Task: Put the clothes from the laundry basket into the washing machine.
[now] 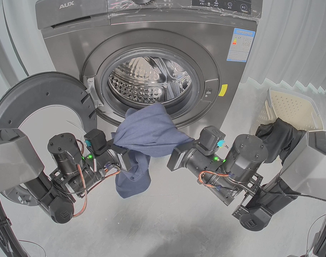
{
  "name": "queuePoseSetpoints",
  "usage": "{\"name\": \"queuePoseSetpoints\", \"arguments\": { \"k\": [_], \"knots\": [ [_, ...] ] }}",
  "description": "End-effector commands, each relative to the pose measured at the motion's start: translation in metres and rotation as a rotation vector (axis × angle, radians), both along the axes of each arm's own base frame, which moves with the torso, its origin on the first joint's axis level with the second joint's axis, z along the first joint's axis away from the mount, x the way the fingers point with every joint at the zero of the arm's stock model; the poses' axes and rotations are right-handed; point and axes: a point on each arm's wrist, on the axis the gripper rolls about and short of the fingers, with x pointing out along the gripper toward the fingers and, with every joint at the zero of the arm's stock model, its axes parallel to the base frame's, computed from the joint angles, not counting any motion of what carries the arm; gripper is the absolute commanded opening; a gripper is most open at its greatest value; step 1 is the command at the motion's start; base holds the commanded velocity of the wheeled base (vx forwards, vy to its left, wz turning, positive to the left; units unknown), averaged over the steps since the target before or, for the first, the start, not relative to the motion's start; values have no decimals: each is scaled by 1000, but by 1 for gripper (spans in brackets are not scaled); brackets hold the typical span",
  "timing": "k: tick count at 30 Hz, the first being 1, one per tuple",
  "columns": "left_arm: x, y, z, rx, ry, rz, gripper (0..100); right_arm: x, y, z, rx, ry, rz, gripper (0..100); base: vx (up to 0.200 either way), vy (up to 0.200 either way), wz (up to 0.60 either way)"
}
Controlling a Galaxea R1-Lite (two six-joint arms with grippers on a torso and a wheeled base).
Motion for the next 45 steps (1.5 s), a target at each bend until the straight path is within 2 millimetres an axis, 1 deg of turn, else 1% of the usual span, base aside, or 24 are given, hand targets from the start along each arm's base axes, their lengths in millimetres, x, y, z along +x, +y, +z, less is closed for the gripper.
{"name": "queuePoseSetpoints", "arguments": {
  "k": [1, 3, 5, 11, 12, 14, 16, 19, 21, 22, 24, 26, 29, 32, 33, 35, 37, 39, 45],
  "knots": [
    [-5, 1, 17, -33, -50, -4, 0, 7, -11, -26, -67, 67, -40, 0, 0, 0, 0],
    [-9, 3, 20, -35, -54, -7, 0, 4, -10, -38, -100, 87, -30, 0, 0, 0, 0],
    [-10, 4, 23, -40, -62, -7, 0, 2, -7, -44, -113, 98, -21, 0, 0, 0, 0],
    [-14, 4, 25, -50, -58, -25, 0, -2, -5, -42, -116, 84, -3, 0, 0, 0, 0],
    [-15, 4, 25, -49, -58, -31, 0, -2, -5, -41, -113, 81, -1, 100, 0, 0, 0],
    [-16, 7, 26, -45, -60, -49, 0, -13, -3, -33, -93, 65, 31, 100, 0, 0, 0],
    [-16, 8, 27, -46, -63, -48, 0, -27, -8, -24, -97, 58, 64, 100, 0, 0, 0],
    [-19, 9, 32, -52, -76, -48, 0, -57, -30, -17, -164, 42, 172, 100, 0, 0, 0],
    [-21, 10, 31, -47, -73, -46, 0, -71, -45, -14, -190, 41, 226, 100, 0, 0, 0],
    [-22, 10, 31, -45, -75, -44, 0, -74, -50, -14, -196, 45, 231, 100, 0, 0, 0],
    [-23, 12, 33, -43, -82, -36, 0, -85, -67, -16, -218, 67, 229, 100, 0, 0, 0],
    [-24, 15, 33, -37, -81, -25, 0, -90, -77, -17, -234, 78, 220, 100, 0, 0, 0],
    [-26, 24, 34, -20, -88, -1, 0, -84, -91, -19, -257, 79, 163, 100, 0, 0, 0],
    [-28, 29, 32, -8, -81, 9, 0, -72, -108, -21, -275, 88, 91, 100, 0, 0, 0],
    [-28, 29, 32, -8, -81, 9, 0, -71, -109, -21, -276, 89, 87, 100, 0, 0, 0],
    [-33, 31, 31, 4, -78, 8, 0, -56, -130, -23, -298, 89, 7, 100, 0, 0, 0],
    [-36, 30, 30, 21, -81, 2, 0, -47, -142, -21, -302, 78, -27, 100, 0, 0, 0],
    [-37, 30, 29, 43, -91, 5, 0, -44, -147, -21, -299, 78, -43, 100, 0, 0, 0],
    [-40, 34, 24, 83, -86, 17, 0, -40, -147, -20, -293, 74, -52, 100, 0, 0, 0]
  ]
}}
